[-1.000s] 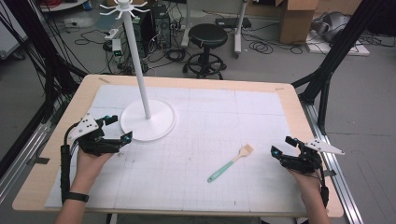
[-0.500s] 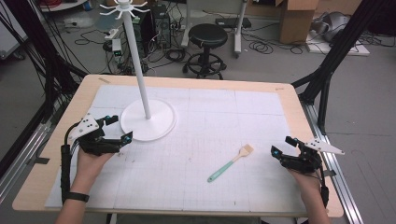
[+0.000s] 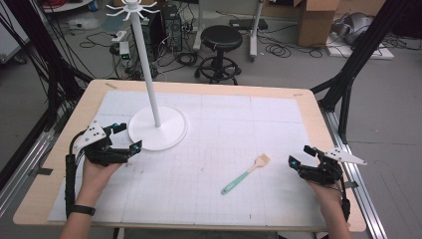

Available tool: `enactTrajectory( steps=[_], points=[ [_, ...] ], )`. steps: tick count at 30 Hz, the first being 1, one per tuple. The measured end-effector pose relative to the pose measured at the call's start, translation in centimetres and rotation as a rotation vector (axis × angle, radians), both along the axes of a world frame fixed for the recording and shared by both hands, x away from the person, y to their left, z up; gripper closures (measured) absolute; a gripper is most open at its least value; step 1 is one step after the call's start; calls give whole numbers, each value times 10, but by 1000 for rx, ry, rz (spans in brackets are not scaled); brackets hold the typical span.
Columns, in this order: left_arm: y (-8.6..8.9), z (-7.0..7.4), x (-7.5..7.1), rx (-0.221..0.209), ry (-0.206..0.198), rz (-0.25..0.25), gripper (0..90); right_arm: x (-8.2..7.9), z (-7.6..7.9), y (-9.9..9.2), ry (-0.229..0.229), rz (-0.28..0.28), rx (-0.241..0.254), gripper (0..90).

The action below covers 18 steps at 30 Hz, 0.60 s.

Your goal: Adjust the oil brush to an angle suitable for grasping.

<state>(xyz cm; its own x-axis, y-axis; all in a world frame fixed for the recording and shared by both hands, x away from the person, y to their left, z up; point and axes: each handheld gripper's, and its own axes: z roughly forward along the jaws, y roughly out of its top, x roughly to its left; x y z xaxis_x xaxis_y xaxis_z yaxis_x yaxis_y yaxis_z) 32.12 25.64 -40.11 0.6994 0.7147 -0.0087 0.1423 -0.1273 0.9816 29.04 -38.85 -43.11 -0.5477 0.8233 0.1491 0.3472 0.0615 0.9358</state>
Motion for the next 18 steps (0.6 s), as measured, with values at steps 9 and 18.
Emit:
enactTrajectory(
  steps=[9, 18],
  points=[
    [-5, 2, 0, 1, -3, -10, 125, 0, 0, 0, 1, -4, 0, 150],
    [-11, 2, 1, 15, -1, -23, 125, 0, 1, 0, -1, -2, 4, 150]
  ],
)
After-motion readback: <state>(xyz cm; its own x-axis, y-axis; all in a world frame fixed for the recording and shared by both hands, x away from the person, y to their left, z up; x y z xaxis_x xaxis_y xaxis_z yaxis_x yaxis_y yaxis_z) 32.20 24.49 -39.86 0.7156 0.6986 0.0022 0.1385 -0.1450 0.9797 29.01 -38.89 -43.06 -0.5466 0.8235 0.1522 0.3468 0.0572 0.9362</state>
